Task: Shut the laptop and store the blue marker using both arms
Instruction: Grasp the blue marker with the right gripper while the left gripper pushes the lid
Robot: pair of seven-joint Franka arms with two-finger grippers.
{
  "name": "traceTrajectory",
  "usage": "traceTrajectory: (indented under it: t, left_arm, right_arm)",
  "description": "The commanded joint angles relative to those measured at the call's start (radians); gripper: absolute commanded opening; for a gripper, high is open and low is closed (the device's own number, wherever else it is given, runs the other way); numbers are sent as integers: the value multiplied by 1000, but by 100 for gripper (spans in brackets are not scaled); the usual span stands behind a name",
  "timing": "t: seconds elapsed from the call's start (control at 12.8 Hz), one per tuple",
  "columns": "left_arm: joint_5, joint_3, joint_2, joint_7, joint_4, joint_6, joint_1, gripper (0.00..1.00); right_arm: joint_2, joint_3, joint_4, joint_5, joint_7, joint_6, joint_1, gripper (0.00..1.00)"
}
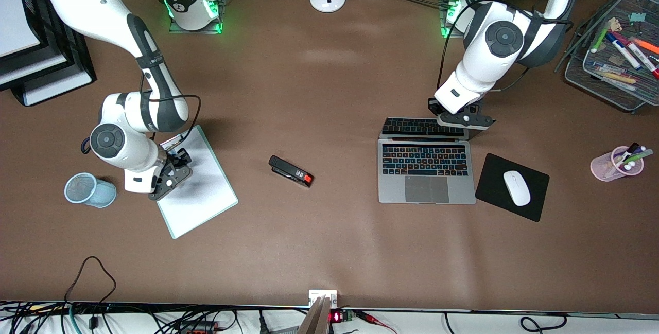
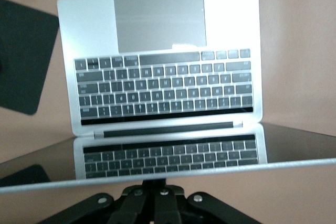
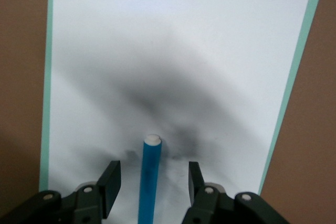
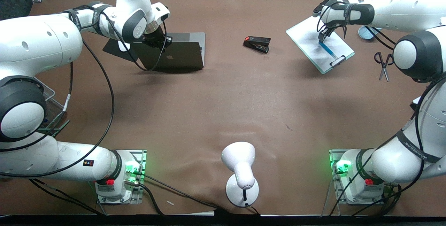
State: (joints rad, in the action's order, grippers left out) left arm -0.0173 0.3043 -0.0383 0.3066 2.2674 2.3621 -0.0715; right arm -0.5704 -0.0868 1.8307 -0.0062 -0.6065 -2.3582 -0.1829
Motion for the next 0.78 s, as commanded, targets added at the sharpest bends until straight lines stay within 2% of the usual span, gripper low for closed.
traceTrajectory:
  t: [0.0, 0.31, 0.47, 0.7]
  left_arm:
    - [27, 9, -32, 8, -22, 81, 33, 0]
    - [45, 7, -90, -4, -28, 235, 53, 0]
    - [114, 4, -121, -4, -52, 244, 58, 0]
    - [126, 4, -181, -4, -112, 250, 70, 0]
  right_arm:
    - [-16, 10, 9, 15, -26, -42, 10, 56]
    - [-34, 12, 9, 15, -25, -59, 8, 51]
    - [-42, 19, 9, 15, -25, -62, 8, 48]
    - [-58, 25, 9, 15, -25, -64, 8, 42]
